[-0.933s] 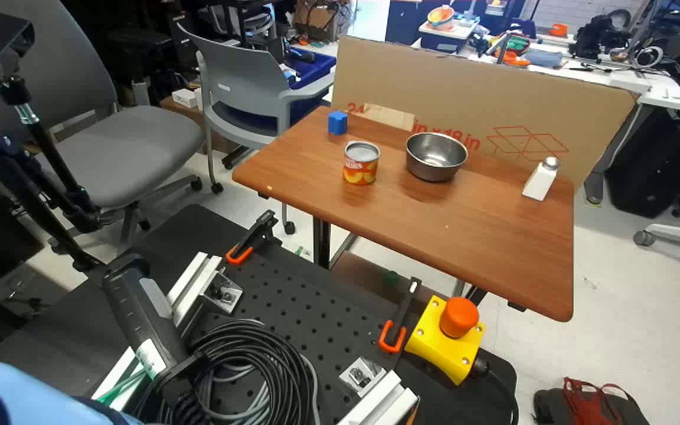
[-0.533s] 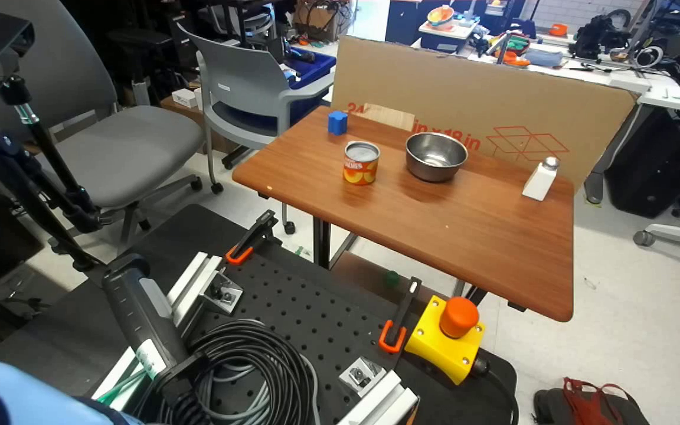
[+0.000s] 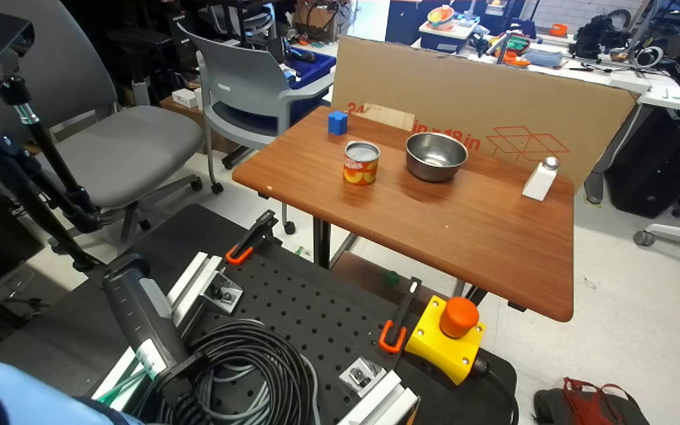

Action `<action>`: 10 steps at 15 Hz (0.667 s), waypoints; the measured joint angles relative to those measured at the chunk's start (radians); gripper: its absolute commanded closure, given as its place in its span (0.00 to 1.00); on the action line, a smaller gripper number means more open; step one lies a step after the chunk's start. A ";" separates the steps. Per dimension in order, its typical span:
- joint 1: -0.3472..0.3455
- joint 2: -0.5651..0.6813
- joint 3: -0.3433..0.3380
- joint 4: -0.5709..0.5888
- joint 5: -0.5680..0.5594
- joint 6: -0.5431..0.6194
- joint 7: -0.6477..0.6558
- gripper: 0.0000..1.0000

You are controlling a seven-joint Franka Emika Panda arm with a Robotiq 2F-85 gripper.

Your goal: Put the shaker in the silver pot

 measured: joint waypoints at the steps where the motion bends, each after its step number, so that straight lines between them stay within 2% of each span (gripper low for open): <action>1: 0.000 0.026 0.011 0.000 0.000 0.041 0.014 0.00; 5: 0.001 0.204 0.047 0.025 0.001 0.241 0.069 0.00; 10: 0.000 0.516 0.090 0.156 0.001 0.439 0.161 0.00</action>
